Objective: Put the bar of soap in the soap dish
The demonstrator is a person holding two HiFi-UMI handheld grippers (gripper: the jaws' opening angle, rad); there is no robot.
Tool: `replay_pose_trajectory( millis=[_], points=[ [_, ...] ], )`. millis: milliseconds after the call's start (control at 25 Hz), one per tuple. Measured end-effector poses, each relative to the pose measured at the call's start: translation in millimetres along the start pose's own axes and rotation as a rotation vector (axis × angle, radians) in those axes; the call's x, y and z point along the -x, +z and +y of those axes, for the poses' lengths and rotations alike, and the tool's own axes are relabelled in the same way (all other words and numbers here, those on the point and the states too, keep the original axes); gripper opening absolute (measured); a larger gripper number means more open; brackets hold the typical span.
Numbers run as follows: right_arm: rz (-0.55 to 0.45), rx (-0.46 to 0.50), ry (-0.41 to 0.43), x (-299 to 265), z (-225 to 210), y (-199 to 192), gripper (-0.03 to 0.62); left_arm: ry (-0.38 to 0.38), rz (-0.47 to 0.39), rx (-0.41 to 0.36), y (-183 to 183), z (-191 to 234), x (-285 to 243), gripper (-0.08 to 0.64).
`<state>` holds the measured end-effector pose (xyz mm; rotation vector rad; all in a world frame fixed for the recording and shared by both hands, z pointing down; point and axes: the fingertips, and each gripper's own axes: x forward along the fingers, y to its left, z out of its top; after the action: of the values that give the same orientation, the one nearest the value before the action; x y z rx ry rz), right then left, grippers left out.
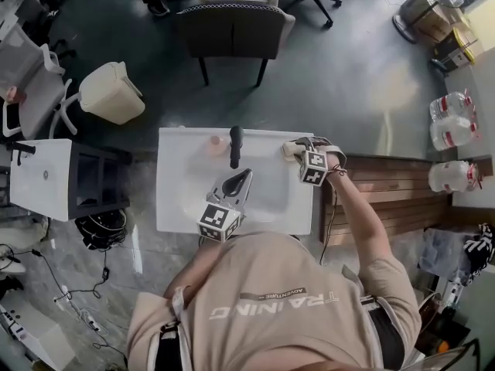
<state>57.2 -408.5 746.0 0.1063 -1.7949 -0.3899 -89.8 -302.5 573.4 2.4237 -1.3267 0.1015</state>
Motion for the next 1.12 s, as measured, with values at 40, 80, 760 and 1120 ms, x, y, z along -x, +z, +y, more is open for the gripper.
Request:
replay_pose_trajectory(
  millis=[40,80,760,1120],
  points=[
    [-0.036,-0.118,-0.028,6,3,2,0.160,-0.006,0.003,-0.006,0,-3,2,0.010],
    [-0.080,-0.244,-0.052,13,6,4,0.160,-0.013,0.006,-0.013,1,-6,5,0.010],
    [-0.598,-1.027,-0.240,165,84,40,0.015,-0.055,-0.005,-0.123,27,-11,35,0.010],
    [-0.801,-1.015,-0.349,252,43,82,0.014,-0.078,-0.050,-0.051,53,-25,39,0.011]
  ],
)
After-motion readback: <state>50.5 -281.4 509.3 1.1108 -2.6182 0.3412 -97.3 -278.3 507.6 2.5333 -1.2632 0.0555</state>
